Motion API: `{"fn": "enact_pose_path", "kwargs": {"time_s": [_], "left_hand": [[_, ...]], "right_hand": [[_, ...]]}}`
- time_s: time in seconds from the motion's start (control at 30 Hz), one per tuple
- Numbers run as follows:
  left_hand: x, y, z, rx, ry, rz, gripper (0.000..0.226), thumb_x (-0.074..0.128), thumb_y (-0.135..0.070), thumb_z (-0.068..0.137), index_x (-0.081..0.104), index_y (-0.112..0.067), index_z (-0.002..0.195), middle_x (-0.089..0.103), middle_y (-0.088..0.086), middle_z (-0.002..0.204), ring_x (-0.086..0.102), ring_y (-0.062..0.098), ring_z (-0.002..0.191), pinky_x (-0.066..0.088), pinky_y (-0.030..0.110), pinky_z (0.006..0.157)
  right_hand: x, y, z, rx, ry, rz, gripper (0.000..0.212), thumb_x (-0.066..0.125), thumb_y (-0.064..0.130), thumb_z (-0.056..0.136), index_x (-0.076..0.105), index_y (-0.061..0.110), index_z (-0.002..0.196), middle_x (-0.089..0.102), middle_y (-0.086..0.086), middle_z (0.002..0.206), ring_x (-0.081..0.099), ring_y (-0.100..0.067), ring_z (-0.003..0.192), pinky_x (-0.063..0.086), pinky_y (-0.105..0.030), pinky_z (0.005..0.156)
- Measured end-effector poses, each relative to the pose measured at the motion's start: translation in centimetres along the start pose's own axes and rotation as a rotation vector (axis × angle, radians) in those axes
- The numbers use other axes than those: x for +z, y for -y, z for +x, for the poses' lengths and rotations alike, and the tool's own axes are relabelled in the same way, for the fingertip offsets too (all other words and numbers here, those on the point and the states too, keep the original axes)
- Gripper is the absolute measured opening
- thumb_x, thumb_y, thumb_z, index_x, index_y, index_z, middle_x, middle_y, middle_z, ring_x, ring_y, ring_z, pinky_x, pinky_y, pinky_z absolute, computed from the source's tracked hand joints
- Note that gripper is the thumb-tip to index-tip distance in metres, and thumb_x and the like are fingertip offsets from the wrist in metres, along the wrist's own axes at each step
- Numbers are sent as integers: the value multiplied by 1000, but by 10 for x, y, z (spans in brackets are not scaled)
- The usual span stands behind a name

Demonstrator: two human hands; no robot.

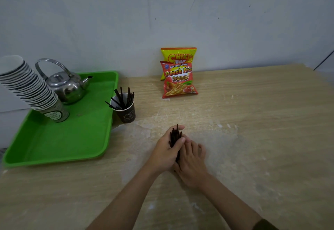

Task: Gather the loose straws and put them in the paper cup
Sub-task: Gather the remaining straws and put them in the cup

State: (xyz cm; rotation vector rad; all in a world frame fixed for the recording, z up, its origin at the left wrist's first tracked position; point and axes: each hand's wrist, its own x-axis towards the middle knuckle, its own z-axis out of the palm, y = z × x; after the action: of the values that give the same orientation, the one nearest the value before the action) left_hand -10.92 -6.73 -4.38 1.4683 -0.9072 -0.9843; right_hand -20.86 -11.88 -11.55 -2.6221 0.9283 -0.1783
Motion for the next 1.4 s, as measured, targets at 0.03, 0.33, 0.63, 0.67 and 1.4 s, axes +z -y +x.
{"fn": "enact_pose_path", "kwargs": {"time_s": [0.03,0.33,0.63,0.67,1.4], "left_hand": [[1,-1,0,-2,-24,-1,23,44,-10,92,50,-20,112,61,-1,82,61,-3,79,47,8,78],[-19,-10,6,5,-333,-171,18,36,-19,95,54,-23,90,37,-4,62,38,6,54,39,15,55],[-33,-30,6,-5,-530,-320,21,46,-27,91,59,-16,79,32,-11,42,29,3,39,29,16,41],[-36,-32,6,4,-551,-335,23,47,-28,90,59,-16,74,32,-11,39,28,3,38,27,16,39],[-124,-75,25,169,-672,-321,57,43,-40,89,32,-23,36,27,-9,29,24,9,31,25,17,36]], "right_hand": [[-1,0,-1,-13,-10,5,79,1,61,88,40,7,130,51,-12,122,34,-23,105,38,-54,92],[-9,5,-13,-82,-233,116,36,39,49,87,59,22,100,64,2,94,41,-10,93,22,-32,79],[-11,50,-1,-112,-110,147,40,35,34,88,68,13,92,70,1,74,59,-18,74,46,-28,59],[-11,55,0,-110,-89,204,38,34,27,84,67,9,93,70,-3,77,59,-23,77,49,-32,61],[-9,101,66,87,69,224,37,36,18,90,45,16,126,52,-5,123,45,-24,115,39,-35,91]]}}
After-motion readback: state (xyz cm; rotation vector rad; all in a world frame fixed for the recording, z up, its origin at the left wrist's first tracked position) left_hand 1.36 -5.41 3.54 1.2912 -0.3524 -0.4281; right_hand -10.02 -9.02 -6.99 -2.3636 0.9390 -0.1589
